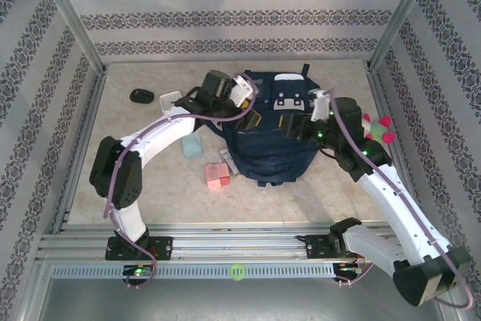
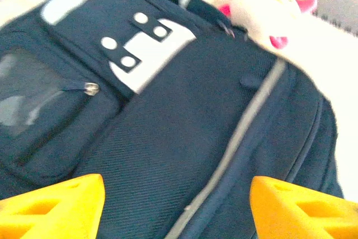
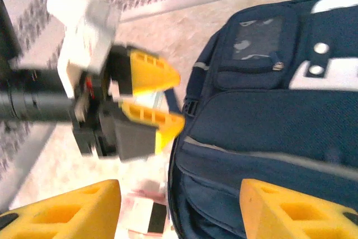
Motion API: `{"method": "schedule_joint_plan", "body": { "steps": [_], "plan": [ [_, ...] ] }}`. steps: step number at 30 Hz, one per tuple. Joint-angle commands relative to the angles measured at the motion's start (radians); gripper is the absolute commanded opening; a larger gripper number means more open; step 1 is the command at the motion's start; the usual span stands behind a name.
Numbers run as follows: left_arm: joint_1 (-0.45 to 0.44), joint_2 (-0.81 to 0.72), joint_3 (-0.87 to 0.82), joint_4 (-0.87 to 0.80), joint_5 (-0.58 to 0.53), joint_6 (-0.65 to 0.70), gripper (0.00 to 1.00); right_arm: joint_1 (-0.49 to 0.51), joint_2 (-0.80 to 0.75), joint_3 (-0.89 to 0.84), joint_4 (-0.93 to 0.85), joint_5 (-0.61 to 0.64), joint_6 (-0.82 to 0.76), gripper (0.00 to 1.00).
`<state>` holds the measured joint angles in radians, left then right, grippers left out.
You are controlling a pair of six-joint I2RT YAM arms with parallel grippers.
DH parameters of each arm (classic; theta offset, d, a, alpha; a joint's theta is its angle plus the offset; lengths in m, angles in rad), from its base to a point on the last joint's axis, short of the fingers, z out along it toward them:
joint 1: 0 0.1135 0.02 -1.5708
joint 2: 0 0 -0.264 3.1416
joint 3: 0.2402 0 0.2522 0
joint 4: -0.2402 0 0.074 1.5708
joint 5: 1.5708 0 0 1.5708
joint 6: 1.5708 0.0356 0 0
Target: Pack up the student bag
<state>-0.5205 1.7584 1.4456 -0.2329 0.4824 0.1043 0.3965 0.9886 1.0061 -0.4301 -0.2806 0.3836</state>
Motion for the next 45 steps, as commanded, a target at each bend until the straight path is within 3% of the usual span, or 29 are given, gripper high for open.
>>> {"method": "schedule_joint_plan", "body": {
  "steps": [1,8,13,18,22,25,33,43,45],
  "plan": [
    [0.087,-0.109,-0.015,0.003,-0.015,-0.150,0.69,0.132,0.071,0.050,-0.158,0.155,-0.310,0.59],
    [0.160,-0.209,-0.168,-0.061,-0.134,-0.235,0.70,0.311,0.282,0.022,-0.187,0.202,-0.665,0.62],
    [0.169,-0.247,-0.308,-0.027,-0.186,-0.302,0.70,0.333,0.475,-0.002,-0.160,0.204,-0.713,0.66],
    [0.174,-0.196,-0.370,-0.014,-0.187,-0.336,0.70,0.322,0.604,-0.043,-0.051,0.290,-0.719,0.60],
    [0.205,-0.094,-0.323,-0.019,-0.096,-0.348,0.70,0.317,0.579,-0.066,-0.023,0.290,-0.807,0.58],
    [0.226,-0.026,-0.255,-0.030,-0.035,-0.354,0.70,0.330,0.483,-0.071,-0.073,0.271,-0.916,0.63],
    [0.257,-0.009,-0.208,-0.026,-0.035,-0.331,0.70,0.385,0.236,-0.098,-0.106,0.277,-0.984,0.73],
    [0.272,-0.058,-0.268,0.000,-0.052,-0.369,0.69,0.397,0.432,-0.114,0.016,0.304,-0.967,0.76],
    [0.265,-0.078,-0.278,-0.047,-0.043,-0.433,0.66,0.338,0.520,-0.149,0.149,0.306,-0.960,0.67]
  ]
}}
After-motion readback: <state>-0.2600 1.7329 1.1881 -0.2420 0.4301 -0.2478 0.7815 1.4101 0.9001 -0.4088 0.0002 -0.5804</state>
